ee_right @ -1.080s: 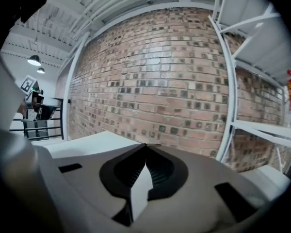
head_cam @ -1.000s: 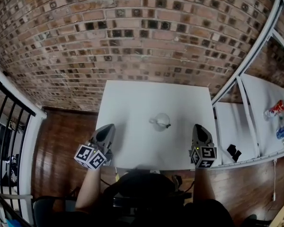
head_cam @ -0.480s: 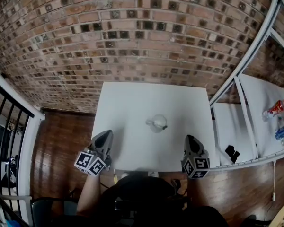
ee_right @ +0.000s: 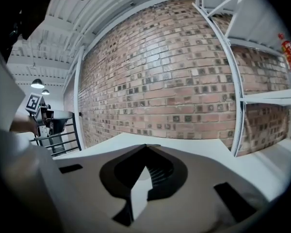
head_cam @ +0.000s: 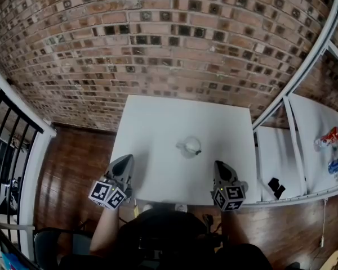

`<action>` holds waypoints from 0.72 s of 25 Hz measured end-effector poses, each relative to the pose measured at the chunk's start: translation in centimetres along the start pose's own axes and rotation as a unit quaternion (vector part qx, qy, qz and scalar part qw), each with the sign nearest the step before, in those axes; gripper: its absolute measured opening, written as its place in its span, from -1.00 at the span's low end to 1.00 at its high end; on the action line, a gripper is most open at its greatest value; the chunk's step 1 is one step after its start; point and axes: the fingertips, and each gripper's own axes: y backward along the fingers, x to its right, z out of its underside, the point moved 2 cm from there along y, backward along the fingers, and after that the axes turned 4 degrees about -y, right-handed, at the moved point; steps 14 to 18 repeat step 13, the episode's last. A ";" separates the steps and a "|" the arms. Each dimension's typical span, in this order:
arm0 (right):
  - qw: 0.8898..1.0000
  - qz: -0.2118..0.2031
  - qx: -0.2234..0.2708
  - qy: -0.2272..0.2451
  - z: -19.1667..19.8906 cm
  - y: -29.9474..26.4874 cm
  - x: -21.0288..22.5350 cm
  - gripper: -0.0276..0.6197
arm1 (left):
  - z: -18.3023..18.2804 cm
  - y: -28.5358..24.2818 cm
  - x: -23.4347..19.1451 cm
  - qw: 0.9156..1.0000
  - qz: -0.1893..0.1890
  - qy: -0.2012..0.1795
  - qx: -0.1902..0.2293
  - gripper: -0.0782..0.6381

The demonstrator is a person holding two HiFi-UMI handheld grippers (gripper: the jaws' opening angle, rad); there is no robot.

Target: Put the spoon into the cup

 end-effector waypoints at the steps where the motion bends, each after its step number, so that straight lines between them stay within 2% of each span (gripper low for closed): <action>1: 1.000 -0.004 -0.002 0.004 -0.1 -0.2 -0.1 -0.91 | -0.1 0.1 0.0 1.000 -0.001 -0.002 0.002 -0.77; 7: 1.000 -0.004 -0.004 0.012 -0.7 -0.3 0.3 -0.91 | -0.4 0.7 -0.2 1.000 -0.011 -0.008 0.006 -0.77; 18: 1.000 -0.010 -0.008 0.017 -0.9 -0.7 0.1 -0.91 | 0.0 0.6 0.0 1.000 -0.001 -0.012 -0.003 -0.77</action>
